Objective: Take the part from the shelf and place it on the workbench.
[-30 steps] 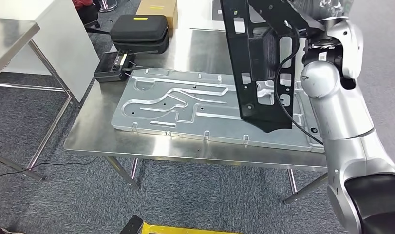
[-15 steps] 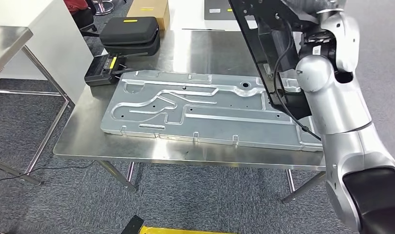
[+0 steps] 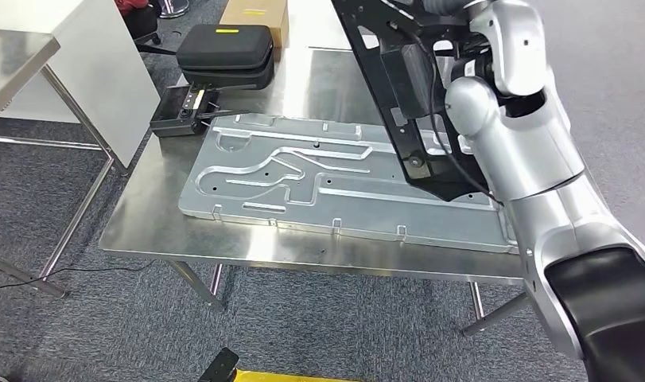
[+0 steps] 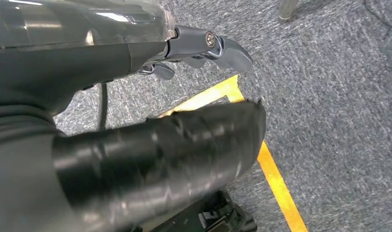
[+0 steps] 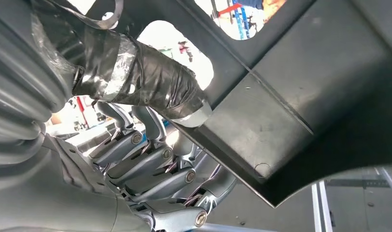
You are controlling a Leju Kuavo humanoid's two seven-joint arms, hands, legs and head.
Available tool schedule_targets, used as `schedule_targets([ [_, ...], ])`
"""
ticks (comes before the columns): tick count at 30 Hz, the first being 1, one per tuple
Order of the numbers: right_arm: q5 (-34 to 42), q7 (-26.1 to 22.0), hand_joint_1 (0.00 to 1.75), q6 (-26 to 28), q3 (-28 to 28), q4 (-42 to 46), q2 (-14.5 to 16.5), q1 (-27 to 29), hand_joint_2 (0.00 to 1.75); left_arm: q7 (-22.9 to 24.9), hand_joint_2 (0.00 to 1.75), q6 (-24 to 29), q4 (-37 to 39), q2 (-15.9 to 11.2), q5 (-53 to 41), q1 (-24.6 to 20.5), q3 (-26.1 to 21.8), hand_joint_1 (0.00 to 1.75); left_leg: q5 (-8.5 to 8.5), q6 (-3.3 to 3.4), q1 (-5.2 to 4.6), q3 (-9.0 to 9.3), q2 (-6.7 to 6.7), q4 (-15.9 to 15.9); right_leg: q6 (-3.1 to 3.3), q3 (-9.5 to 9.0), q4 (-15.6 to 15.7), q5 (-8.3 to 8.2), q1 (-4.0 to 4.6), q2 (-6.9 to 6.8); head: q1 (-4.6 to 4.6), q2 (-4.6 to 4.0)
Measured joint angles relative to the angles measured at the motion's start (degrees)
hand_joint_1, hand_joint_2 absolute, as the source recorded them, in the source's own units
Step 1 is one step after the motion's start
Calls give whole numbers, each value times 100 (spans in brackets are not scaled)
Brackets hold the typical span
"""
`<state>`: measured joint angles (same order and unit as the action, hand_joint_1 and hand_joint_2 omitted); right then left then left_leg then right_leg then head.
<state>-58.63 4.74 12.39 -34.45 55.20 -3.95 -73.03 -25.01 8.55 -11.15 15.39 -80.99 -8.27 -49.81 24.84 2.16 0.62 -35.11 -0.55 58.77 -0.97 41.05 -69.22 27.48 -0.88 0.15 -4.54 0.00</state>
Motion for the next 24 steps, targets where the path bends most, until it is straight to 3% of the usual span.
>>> schedule_targets([
  [2, -54, 21, 175, 2, -53, -130, 59, -72, 175, -2, 0, -12, 0, 10, -19, -3, 31, 0, 35, -39, -15, -9, -7, 37, 39, -308, 657, -256, 22, -2, 1, 0],
  [3, -83, 31, 175, 2, -82, -218, 92, -108, 175, -3, 0, -20, 0, 14, -22, -5, 52, 0, 42, -63, -23, -19, -5, 48, 55, -386, 837, -290, 38, 1, 3, -1],
  [7, -201, 50, 175, 19, -143, -537, 159, -160, 175, -1, 0, -35, 0, 19, -10, -5, 113, 0, 96, -158, -35, -45, 4, 84, 147, -441, 951, -285, 32, 7, 7, -1],
  [9, -263, 51, 175, 48, -152, -667, 189, -182, 175, 1, 0, -39, 0, 19, -3, -6, 126, 0, 338, -215, -25, -204, 11, 466, 210, -473, 995, -301, 4, -2, 10, -1],
  [11, -348, 53, 175, 101, -170, -781, 214, -191, 175, 3, 0, -48, 0, 17, -1, -4, 129, 0, 677, -258, -8, -544, 17, 1212, 237, -482, 999, -296, 7, -2, 11, -2],
  [13, -512, 87, 175, 175, -211, -902, 224, -181, 175, 12, 0, -64, 0, 15, -4, 1, 132, 0, 769, -278, 3, -795, 18, 1669, 242, -486, 992, -289, 11, -1, 11, -1],
  [14, -630, 124, 175, 219, -237, -950, 225, -176, 175, 17, 0, -73, 0, 15, -7, 3, 136, 0, 653, -280, 6, -777, 19, 1587, 238, -489, 986, -284, 10, 1, 12, -1],
  [16, -914, 222, 175, 338, -300, -1016, 227, -176, 175, 28, 0, -91, 0, 14, -16, 1, 150, 0, 239, -267, 13, -463, 22, 862, 215, -502, 965, -259, 6, 6, 11, -1],
  [18, -1189, 310, 175, 446, -378, -1063, 234, -185, 175, 39, 0, -106, 0, 14, -26, -6, 179, 0, 15, -236, -1, -146, 18, 215, 171, -500, 942, -239, 21, 16, 11, -1],
  [22, -1684, 440, 175, 512, -590, -1153, 272, -160, 175, 58, 0, -130, 0, 16, -55, -8, 243, 0, -11, -128, -13, -58, 9, 30, 61, -493, 951, -235, 29, 19, 9, 0],
  [24, -1999, 476, 175, 500, -711, -1198, 286, -148, 175, 69, 0, -133, 0, 17, -62, -18, 264, 0, -36, -53, 2, -39, 14, -9, 15, -384, 699, -62, 18, 10, 8, -1],
])
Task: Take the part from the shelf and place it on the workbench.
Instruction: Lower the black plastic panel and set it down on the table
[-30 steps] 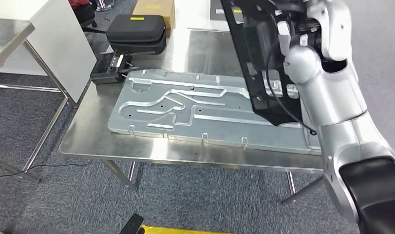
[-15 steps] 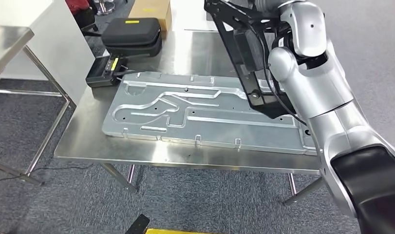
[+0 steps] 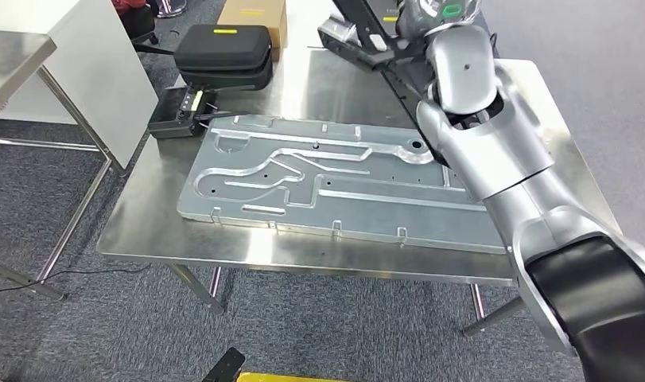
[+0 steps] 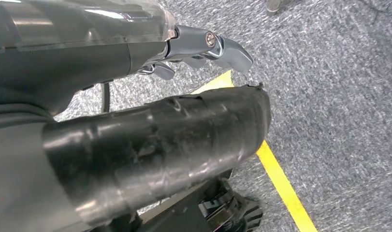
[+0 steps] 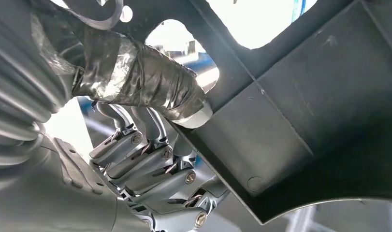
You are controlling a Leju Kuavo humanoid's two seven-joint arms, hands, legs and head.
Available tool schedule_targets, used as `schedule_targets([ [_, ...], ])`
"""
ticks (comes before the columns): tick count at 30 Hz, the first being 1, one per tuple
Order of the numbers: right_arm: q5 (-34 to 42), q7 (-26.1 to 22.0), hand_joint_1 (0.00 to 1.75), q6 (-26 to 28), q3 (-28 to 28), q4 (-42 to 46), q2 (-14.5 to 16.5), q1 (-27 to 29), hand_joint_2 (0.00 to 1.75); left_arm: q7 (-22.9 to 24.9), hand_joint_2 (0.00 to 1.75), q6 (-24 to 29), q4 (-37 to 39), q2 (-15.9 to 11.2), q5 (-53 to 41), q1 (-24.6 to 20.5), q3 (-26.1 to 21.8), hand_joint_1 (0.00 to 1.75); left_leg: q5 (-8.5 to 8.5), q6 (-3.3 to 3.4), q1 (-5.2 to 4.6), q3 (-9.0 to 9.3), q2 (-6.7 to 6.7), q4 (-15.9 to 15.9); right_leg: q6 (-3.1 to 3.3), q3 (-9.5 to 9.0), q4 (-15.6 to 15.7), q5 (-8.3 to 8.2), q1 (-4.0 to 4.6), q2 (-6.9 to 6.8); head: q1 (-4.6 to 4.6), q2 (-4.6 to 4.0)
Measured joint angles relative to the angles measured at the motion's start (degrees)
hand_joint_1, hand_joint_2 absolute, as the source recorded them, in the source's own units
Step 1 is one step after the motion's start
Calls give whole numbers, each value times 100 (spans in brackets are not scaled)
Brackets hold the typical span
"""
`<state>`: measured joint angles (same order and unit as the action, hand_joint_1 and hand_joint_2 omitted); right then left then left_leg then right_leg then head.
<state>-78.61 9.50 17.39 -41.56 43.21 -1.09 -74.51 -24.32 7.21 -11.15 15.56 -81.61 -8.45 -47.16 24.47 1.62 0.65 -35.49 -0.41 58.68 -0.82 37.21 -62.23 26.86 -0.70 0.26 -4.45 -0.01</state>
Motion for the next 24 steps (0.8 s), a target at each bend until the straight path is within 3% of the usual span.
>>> schedule_targets([
  [3, -369, -22, 175, -67, -204, -66, 39, 93, 175, 11, 0, 0, 0, 0, 9, -8, 15, 0, 2, 47, -6, 8, 8, -8, -34, 493, -1058, 479, -4, -6, 0, 0],
  [4, -450, -35, 167, -94, -269, -91, 56, 158, 175, 13, 0, 0, 0, 0, 21, -8, 18, 0, 6, 52, -10, 10, 6, -6, -35, 618, -1303, 530, -4, -6, 0, 0],
  [5, -513, -49, 158, -121, -323, -117, 73, 225, 175, 14, 0, 0, 0, 0, 34, -7, 20, 0, 9, 57, -14, 14, 1, -3, -24, 648, -1339, 472, -3, -6, -1, 0],
  [6, -560, -65, 149, -148, -363, -143, 89, 282, 175, 15, 0, 1, 0, 0, 48, -6, 23, 0, 13, 59, -21, 21, -9, 1, 1, 563, -1137, 309, 0, -6, -1, 1],
  [8, -612, -104, 82, -202, -413, -185, 128, 337, 175, 17, 0, 2, 0, 4, 67, -4, 30, 0, 23, 51, -40, 31, -25, 5, 86, 189, -343, -79, 26, -9, 0, 1],
  [10, -631, -148, 13, -276, -449, -221, 176, 357, 175, 20, 0, 9, 0, 10, 84, -5, 39, 0, 28, 19, -54, 21, -20, 8, 150, -60, 200, -235, 67, -10, 2, 1],
  [11, -633, -169, 0, -317, -464, -240, 192, 376, 175, 22, 0, 14, 0, 13, 92, -4, 44, 0, 27, -5, -51, 14, -14, 4, 163, -92, 267, -218, 84, -7, 0, 1],
  [13, -620, -221, 0, -404, -483, -283, 216, 418, 175, 27, 0, 22, 0, 18, 106, -3, 52, 0, 38, -62, -42, 16, -5, 1, 180, -121, 326, -237, 76, -6, -1, 1],
  [15, -598, -258, 0, -476, -487, -322, 230, 438, 87, 30, 0, 31, 0, 20, 122, 2, 56, 0, 180, -118, -44, -51, 1, 183, 215, -170, 400, -265, 29, -21, 4, 1],
  [17, -591, -286, 0, -515, -487, -361, 248, 461, 0, 31, 0, 38, 0, 18, 148, 1, 58, 0, 510, -168, -27, -325, 6, 800, 240, -192, 429, -278, 5, -30, 9, 0],
  [19, -591, -307, 0, -529, -487, -410, 258, 518, 0, 32, 0, 42, 0, 15, 164, 4, 61, 0, 758, -213, 2, -658, 7, 1491, 243, -191, 422, -275, 2, -31, 9, 1],
  [20, -590, -310, 0, -533, -487, -438, 260, 553, 0, 32, 0, 45, 0, 13, 169, 7, 62, 0, 734, -233, 16, -717, 8, 1593, 238, -191, 413, -271, -3, -29, 9, 0],
  [21, -589, -313, 0, -534, -488, -463, 260, 580, 0, 32, 0, 49, 0, 12, 173, 9, 63, 0, 600, -250, 30, -659, 9, 1463, 227, -191, 399, -264, -12, -26, 10, 1],
  [23, -578, -321, 0, -534, -489, -505, 259, 602, 0, 32, 0, 63, 0, 10, 180, 7, 66, 0, 217, -277, 62, -295, 10, 718, 176, -186, 349, -230, -30, -15, 10, 0],
  [24, -565, -326, 0, -535, -489, -522, 256, 602, 44, 32, 0, 72, 0, 10, 182, 6, 70, 0, 104, -268, 64, -124, 4, 375, 143, -173, 314, -212, -27, -7, 8, 0],
])
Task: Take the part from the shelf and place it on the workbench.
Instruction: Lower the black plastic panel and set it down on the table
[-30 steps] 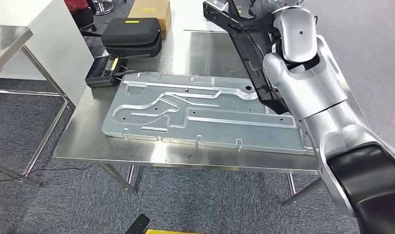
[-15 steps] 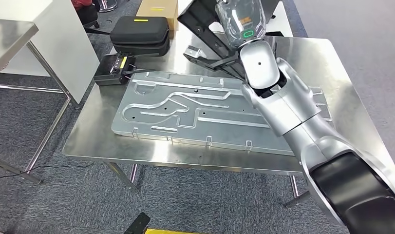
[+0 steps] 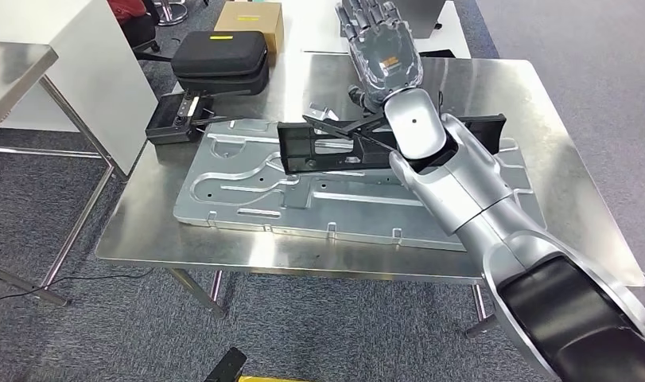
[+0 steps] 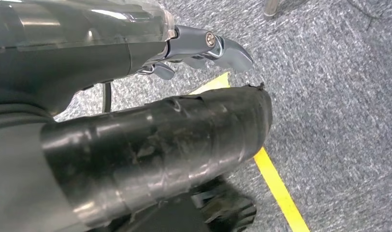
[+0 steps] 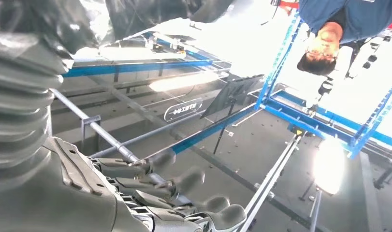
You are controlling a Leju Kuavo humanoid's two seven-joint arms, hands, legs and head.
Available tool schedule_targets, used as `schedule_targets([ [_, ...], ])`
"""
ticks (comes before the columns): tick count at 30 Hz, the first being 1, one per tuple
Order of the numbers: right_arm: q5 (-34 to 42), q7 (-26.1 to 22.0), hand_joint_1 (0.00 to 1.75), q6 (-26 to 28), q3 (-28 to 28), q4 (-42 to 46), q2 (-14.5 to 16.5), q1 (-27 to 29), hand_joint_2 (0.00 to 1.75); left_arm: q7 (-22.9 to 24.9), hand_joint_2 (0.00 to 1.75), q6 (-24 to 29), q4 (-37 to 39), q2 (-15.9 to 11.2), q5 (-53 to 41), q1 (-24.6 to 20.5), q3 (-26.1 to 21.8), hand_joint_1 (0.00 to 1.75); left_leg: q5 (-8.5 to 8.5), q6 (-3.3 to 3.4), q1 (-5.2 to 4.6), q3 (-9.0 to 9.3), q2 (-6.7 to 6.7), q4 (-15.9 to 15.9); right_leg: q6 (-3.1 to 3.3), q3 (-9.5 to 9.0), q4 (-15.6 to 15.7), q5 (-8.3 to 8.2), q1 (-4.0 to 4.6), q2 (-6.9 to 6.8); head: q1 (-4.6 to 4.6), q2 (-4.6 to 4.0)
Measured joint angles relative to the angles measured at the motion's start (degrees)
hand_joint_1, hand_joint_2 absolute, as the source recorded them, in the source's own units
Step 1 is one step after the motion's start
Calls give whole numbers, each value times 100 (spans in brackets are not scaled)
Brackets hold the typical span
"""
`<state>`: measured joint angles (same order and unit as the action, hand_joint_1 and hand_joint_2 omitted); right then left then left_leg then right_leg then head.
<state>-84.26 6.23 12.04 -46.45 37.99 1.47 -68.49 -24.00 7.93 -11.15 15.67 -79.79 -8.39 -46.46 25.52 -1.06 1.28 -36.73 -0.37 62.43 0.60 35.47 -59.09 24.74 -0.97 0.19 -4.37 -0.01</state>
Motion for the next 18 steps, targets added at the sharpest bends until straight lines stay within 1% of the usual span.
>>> schedule_targets([
  [1, 19, -10, 0, -2, 0, -16, -4, 1, 87, 1, 0, 8, 0, 1, 1, 1, 7, 0, -49, 19, -2, 107, -4, -221, -37, 14, -23, 9, 9, 7, -2, 0],
  [2, 38, -21, 0, -4, 0, -29, -9, 4, 131, 1, 0, 15, 0, 1, 4, 4, 15, 0, -35, 51, -14, 143, -10, -302, -68, 27, -31, 9, 19, 12, -3, 1],
  [3, 56, -36, 0, -6, 0, -42, -16, 8, 175, 2, 0, 21, 0, 0, 8, 8, 23, 0, -38, 95, -30, 145, -14, -316, -99, 35, -30, 2, 23, 14, -4, 1],
  [4, 71, -55, 0, -8, 0, -52, -27, 12, 175, 2, 0, 25, 0, -1, 13, 12, 28, 0, -51, 137, -29, 143, -11, -322, -130, 38, -22, 0, 16, 14, -4, 1],
  [5, 80, -69, 0, -8, 0, -58, -47, 13, 175, 2, 0, 29, 0, -2, 19, 13, 32, 0, -65, 179, -29, 145, -10, -335, -156, 55, -59, 37, 6, 11, -4, 1],
  [6, 87, -83, 0, -8, 0, -61, -71, 12, 175, 1, 0, 32, 0, -2, 27, 12, 34, 0, -79, 220, -24, 147, -8, -350, -180, 104, -175, 123, -2, 7, -5, 0],
  [7, 94, -94, 0, -8, 0, -62, -97, 14, 175, 1, 0, 34, 0, -2, 37, 12, 37, 0, -90, 253, -17, 150, -4, -362, -198, 208, -410, 270, -6, 4, -6, 0],
  [9, 114, -104, 0, -9, 0, -61, -138, 36, 175, 0, 0, 39, 0, -2, 57, 14, 39, 0, -91, 286, -29, 147, 3, -363, -218, 535, -1136, 620, -4, 0, -6, 0],
  [10, 124, -109, 0, -9, 0, -61, -155, 58, 175, 0, 0, 40, 0, -2, 65, 16, 39, 0, -91, 294, -37, 145, 4, -363, -220, 687, -1459, 728, -3, 0, -6, 0],
  [11, 135, -113, 0, -9, 0, -60, -174, 77, 175, 0, 0, 40, 0, -3, 72, 17, 39, 0, -91, 298, -46, 145, 2, -362, -211, 761, -1609, 731, 0, 0, -6, -1],
  [12, 149, -115, 0, -7, 0, -55, -194, 89, 175, 0, 0, 41, 0, -3, 81, 18, 39, 0, -90, 301, -55, 147, -3, -362, -189, 729, -1535, 628, 8, 0, -7, -1],
  [13, 169, -112, 0, 1, 1, -38, -215, 91, 175, -1, 0, 43, 0, -4, 90, 19, 39, 0, -90, 302, -66, 153, -8, -362, -153, 593, -1249, 446, 21, 0, -6, -1],
  [14, 202, -106, 0, 18, 3, -4, -243, 86, 175, -5, 0, 46, 0, -1, 99, 20, 39, 0, -89, 302, -72, 158, -12, -362, -99, 401, -835, 251, 45, -1, -6, -1],
  [15, 247, -98, 0, 43, 10, 48, -274, 80, 175, -10, 0, 53, 0, 4, 108, 23, 40, 0, -86, 295, -88, 156, -11, -358, -48, 216, -455, 112, 73, -8, -4, 0],
  [16, 299, -90, 0, 77, 23, 111, -311, 77, 175, -15, 0, 60, 0, 9, 114, 23, 40, 0, -85, 283, -93, 150, -8, -356, -11, 87, -183, 32, 100, -12, -3, 0],
  [17, 352, -86, 0, 111, 44, 177, -354, 77, 175, -20, 0, 66, 0, 14, 121, 24, 41, 0, -85, 267, -93, 143, -4, -356, 14, 25, -41, 12, 123, -14, -3, 0],
  [18, 395, -84, 0, 136, 69, 238, -396, 79, 175, -21, 0, 72, 0, 18, 128, 26, 42, 0, -88, 244, -95, 138, 1, -359, 18, 10, -14, 19, 136, -14, -1, 1],
])
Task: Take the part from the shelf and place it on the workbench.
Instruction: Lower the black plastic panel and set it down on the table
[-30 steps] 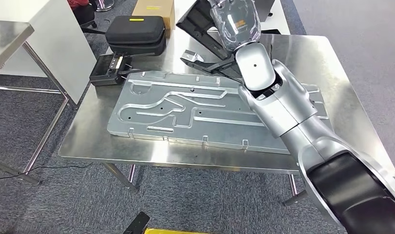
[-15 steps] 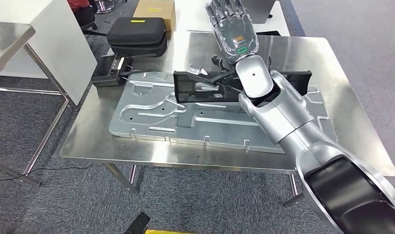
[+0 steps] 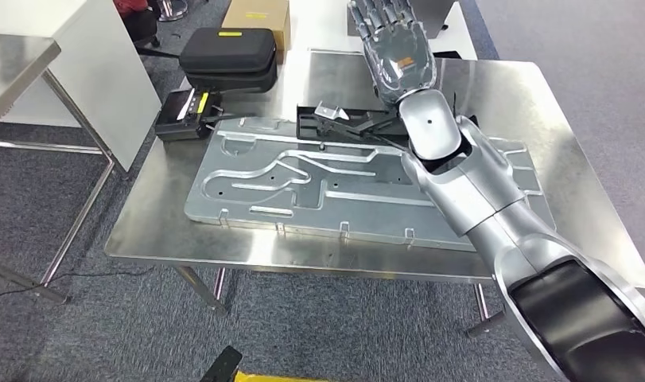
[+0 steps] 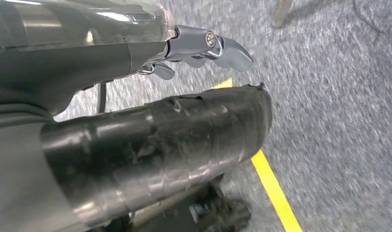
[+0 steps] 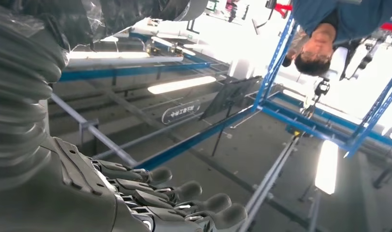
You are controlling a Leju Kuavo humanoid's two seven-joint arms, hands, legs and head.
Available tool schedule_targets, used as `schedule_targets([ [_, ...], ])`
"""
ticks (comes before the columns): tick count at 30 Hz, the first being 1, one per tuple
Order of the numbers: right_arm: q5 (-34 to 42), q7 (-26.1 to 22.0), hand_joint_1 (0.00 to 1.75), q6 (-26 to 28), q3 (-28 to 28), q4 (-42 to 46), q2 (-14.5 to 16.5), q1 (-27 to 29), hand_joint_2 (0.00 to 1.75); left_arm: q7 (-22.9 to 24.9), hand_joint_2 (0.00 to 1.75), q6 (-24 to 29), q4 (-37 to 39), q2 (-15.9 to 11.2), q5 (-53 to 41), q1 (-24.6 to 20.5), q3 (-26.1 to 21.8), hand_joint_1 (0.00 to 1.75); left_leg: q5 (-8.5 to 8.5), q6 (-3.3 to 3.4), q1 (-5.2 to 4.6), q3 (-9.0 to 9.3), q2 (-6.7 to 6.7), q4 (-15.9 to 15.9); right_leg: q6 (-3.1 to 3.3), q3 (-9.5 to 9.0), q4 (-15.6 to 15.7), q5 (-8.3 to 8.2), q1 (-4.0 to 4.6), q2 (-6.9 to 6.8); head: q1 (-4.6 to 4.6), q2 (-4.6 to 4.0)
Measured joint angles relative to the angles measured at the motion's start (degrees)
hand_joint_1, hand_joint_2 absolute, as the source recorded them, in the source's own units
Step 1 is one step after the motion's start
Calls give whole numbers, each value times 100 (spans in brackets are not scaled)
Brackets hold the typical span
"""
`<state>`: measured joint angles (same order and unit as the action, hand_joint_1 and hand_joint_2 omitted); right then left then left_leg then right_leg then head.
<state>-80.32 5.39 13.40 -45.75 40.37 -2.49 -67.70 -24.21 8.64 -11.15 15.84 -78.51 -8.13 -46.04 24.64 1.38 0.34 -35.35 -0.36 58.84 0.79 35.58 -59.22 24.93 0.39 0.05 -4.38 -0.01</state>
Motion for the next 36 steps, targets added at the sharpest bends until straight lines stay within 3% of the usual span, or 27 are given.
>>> schedule_targets([
  [2, 54, -1, 0, 24, 66, 105, -74, 2, 175, -2, 0, 5, 0, 1, 10, 3, 2, 0, 19, -53, 1, -1, 2, 6, 20, -25, 58, -26, -25, -1, 0, 1],
  [4, 105, 7, 0, 51, 143, 199, -131, 4, 175, -4, 0, 11, 0, -2, 28, 8, 3, 0, 209, -111, 2, -107, 4, 265, 58, -61, 127, -60, -71, -16, 2, 1],
  [7, 281, 50, 0, 224, 286, 399, -265, 77, 175, -8, 0, 35, 0, -20, 74, 18, 3, 0, 712, -178, 37, -575, 9, 1316, 81, -65, 132, -68, -83, -18, 6, 0],
  [8, 348, 61, 0, 299, 349, 486, -335, 116, 175, -11, 0, 44, 0, -28, 86, 23, 3, 0, 753, -195, 43, -677, 9, 1529, 78, -65, 123, -63, -85, -18, 8, -1],
  [9, 405, 67, 0, 365, 416, 576, -410, 148, 175, -14, 0, 51, 0, -34, 95, 30, 3, 0, 676, -207, 49, -678, 10, 1523, 70, -66, 107, -53, -90, -18, 8, -1],
  [10, 448, 67, 0, 409, 485, 662, -486, 168, 175, -16, 0, 56, 0, -42, 97, 37, 3, 0, 504, -215, 56, -570, 11, 1295, 54, -66, 85, -38, -97, -19, 8, -1],
  [11, 478, 66, 0, 437, 549, 743, -554, 178, 175, -18, 0, 59, 0, -49, 100, 43, 3, 0, 300, -220, 67, -389, 12, 912, 32, -65, 55, -17, -106, -19, 7, -1],
  [13, 538, 75, 0, 489, 659, 890, -671, 188, 175, -25, 0, 65, 0, -59, 110, 49, 3, 0, 80, -199, 63, -61, 6, 266, -25, -37, -10, 20, -96, -6, 5, -1],
  [14, 584, 82, 0, 528, 713, 968, -726, 204, 175, -31, 0, 69, 0, -62, 123, 51, 3, 0, 66, -171, 56, 10, 3, 115, -56, -20, -30, 25, -87, 4, 3, -1],
  [18, 921, 46, 0, 764, 1091, 1409, -1022, 370, 175, -61, 0, 95, 0, -70, 197, 61, 3, 0, 45, 1, 46, 29, -10, 38, -175, 24, -81, 68, -94, 8, 0, 0],
  [20, 1027, 5, 0, 814, 1309, 1603, -1179, 424, 175, -77, 0, 98, 0, -73, 214, 67, 3, 0, 19, 66, 58, 35, -17, 4, -220, 224, -505, 330, -106, 7, -2, 1],
  [22, 1154, -29, 0, 866, 1437, 1740, -1282, 515, 175, -84, 0, 104, 0, -78, 233, 79, 3, 0, 18, 86, 46, 31, -13, 2, -243, 577, -1233, 650, -110, 9, 0, -1],
  [23, 1309, -74, 0, 940, 1500, 1835, -1325, 614, 175, -87, 0, 112, 0, -81, 253, 84, 3, 0, 19, 89, 40, 31, -8, 3, -246, 705, -1489, 711, -111, 8, 0, -1],
  [24, 1534, -149, 0, 1045, 1574, 1955, -1362, 744, 175, -92, 0, 126, 0, -85, 279, 87, 3, 0, 20, 91, 36, 32, -5, 4, -240, 738, -1545, 665, -112, 7, 0, -1],
  [25, 1854, -266, 0, 1179, 1685, 2119, -1396, 901, 175, -100, 0, 151, 0, -87, 314, 89, 3, 0, 21, 91, 32, 35, -8, 5, -224, 652, -1370, 521, -111, 7, -1, -1],
  [27, 2650, -604, 0, 1467, 2019, 2579, -1437, 1277, 175, -118, 0, 238, 0, -89, 400, 102, 0, 0, 25, 85, 28, 44, -25, 4, -161, 255, -600, 171, -96, 4, -1, 0],
  [29, 3392, -985, 0, 1714, 2426, 3183, -1445, 1779, 175, -113, 0, 389, 0, -91, 488, 130, -10, 0, 31, 55, 25, 43, -49, 3, -104, -20, -45, 25, -47, -6, 0, 0],
  [31, 3828, -1323, 0, 1899, 2769, 3833, -1442, 2424, 175, -80, 0, 579, 0, -92, 554, 175, -29, 0, 38, 2, 31, 52, -65, -13, -76, -68, 57, 34, -5, -13, 0, 0],
  [34, 4208, -1817, 0, 2129, 3158, 4734, -1381, 3494, 175, -42, 0, 835, 0, -93, 623, 217, -90, 0, 216, -86, 26, 8, -49, 156, -2, -148, 138, 9, -64, -45, 5, 1],
  [36, 4506, -2139, 0, 2275, 3348, 5208, -1281, 4179, 87, -21, 0, 950, 0, -96, 672, 228, -135, 0, 581, -133, 27, -222, -22, 739, 37, -172, 166, -2, -80, -71, 9, -1],
])
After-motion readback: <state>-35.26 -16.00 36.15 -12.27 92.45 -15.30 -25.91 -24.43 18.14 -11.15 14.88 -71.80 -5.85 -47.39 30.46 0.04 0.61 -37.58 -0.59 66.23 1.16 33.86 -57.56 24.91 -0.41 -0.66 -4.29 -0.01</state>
